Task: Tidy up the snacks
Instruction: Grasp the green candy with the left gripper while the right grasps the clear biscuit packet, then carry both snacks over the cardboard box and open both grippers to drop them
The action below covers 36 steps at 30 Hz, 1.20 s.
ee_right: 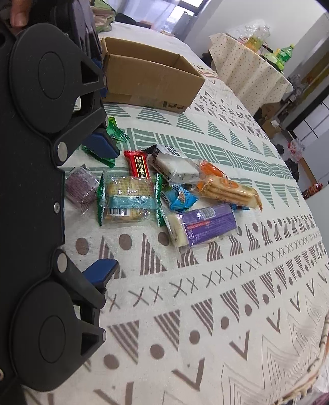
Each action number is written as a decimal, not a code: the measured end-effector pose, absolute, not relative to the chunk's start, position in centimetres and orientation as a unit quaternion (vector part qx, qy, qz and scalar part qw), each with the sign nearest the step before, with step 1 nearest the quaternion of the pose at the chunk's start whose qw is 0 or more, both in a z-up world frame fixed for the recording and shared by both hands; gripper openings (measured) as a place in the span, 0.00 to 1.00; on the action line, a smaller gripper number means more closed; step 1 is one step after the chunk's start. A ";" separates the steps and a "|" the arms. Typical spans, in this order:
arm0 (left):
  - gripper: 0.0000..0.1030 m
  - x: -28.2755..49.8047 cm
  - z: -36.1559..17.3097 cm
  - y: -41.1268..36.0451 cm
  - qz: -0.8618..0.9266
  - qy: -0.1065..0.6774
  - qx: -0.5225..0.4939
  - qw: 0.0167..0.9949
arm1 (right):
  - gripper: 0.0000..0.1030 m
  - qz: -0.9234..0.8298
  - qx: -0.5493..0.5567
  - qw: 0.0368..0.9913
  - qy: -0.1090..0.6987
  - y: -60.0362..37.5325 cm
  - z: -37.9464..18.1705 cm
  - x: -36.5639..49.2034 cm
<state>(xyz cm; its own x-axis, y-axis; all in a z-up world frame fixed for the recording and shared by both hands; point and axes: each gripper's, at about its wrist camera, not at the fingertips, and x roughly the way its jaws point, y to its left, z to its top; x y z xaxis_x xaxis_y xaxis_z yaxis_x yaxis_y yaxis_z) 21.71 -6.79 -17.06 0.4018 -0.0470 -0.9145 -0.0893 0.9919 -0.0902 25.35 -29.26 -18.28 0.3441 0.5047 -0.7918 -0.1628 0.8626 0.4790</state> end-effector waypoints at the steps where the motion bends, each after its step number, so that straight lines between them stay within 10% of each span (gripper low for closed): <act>1: 0.68 22.0 -17.4 -6.9 0.011 0.550 -0.061 0.833 | 0.83 0.213 0.160 0.802 0.535 -29.1 -18.5 25.5; 11: 0.39 23.1 -19.3 -6.9 -0.004 0.564 -0.063 0.824 | 0.81 0.220 0.143 0.793 0.550 -27.9 -20.6 26.8; 27: 0.31 22.6 -16.9 -5.4 -0.001 0.515 -0.085 0.853 | 0.77 0.201 0.085 0.817 0.534 -25.1 -20.9 27.3; 32: 0.31 22.0 -15.6 -4.7 0.002 0.496 -0.100 0.863 | 0.47 0.193 0.069 0.824 0.529 -24.2 -20.7 27.1; 36: 0.31 21.4 -14.4 -4.0 0.002 0.480 -0.108 0.871 | 0.46 0.192 0.075 0.822 0.530 -24.3 -20.1 26.6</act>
